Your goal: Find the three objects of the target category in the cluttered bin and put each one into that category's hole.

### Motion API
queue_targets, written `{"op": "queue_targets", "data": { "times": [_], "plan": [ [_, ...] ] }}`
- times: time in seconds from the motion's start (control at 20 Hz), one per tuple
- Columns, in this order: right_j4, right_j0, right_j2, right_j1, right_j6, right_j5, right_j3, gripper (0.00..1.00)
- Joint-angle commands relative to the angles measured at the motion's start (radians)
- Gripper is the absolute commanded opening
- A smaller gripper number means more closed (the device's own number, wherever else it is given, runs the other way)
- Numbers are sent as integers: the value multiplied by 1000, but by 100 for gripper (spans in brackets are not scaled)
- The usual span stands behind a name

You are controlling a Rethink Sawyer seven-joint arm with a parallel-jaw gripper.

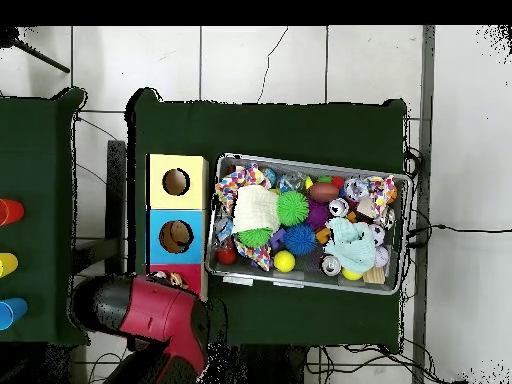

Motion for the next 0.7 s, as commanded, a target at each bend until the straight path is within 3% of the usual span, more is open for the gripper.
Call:
{"op": "queue_targets", "data": {
  "times": [0.05,0.35,0.7],
  "plan": [
    [52,-111,124,60,161,20,-12,0],
    [83,-214,235,34,48,-33,69,0],
    [111,-251,309,-42,70,66,99,0]
  ]
}}
